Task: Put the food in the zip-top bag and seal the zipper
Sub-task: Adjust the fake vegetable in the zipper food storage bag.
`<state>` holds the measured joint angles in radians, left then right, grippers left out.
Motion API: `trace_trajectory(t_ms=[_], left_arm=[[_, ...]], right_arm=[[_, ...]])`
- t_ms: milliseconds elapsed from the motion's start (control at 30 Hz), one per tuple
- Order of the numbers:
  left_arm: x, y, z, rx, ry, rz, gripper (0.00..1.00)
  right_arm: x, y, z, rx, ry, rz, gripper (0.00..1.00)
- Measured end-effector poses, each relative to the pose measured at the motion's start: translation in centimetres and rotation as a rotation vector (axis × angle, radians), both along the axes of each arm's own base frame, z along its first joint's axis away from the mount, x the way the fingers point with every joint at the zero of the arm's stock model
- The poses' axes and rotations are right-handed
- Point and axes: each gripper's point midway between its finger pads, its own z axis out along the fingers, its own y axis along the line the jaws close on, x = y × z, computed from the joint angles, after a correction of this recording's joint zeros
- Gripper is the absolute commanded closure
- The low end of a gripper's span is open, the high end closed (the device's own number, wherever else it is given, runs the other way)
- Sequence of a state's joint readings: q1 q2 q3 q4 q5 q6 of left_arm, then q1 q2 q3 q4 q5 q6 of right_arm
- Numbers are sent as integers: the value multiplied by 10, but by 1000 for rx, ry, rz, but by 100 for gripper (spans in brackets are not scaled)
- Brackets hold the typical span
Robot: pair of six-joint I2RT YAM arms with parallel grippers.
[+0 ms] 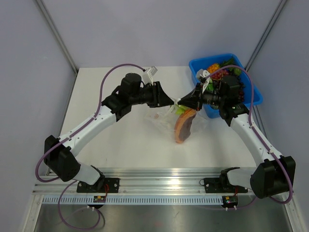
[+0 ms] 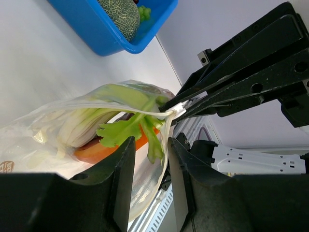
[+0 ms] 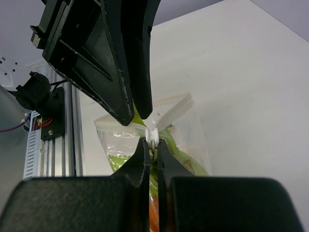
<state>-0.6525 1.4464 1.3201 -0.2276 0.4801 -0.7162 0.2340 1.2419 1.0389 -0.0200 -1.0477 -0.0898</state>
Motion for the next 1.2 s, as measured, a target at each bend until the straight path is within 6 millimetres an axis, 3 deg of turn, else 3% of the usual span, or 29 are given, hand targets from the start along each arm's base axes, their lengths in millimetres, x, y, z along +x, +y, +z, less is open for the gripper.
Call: trace_trajectory(t_ms=[233, 367, 600, 867, 1000, 1200], left_arm=[[2, -1, 4, -18, -2, 11, 81], [3, -2, 7, -28, -3, 13, 100], [7, -1, 1, -34, 3, 27, 100], [17, 10, -38, -23, 87, 64, 100], [14, -6, -47, -19, 111, 9, 100], [-7, -40, -76, 21, 166, -96, 100]], right_arm=[[0, 0, 0, -1, 3, 0, 100], [0, 0, -1, -1, 3, 0, 100], [-1, 0, -1, -2, 6, 1, 100], [-4, -1, 3, 1, -3, 2, 100], [-6, 0, 4, 7, 4, 8, 100], [-7, 1, 6, 16, 14, 10, 100]])
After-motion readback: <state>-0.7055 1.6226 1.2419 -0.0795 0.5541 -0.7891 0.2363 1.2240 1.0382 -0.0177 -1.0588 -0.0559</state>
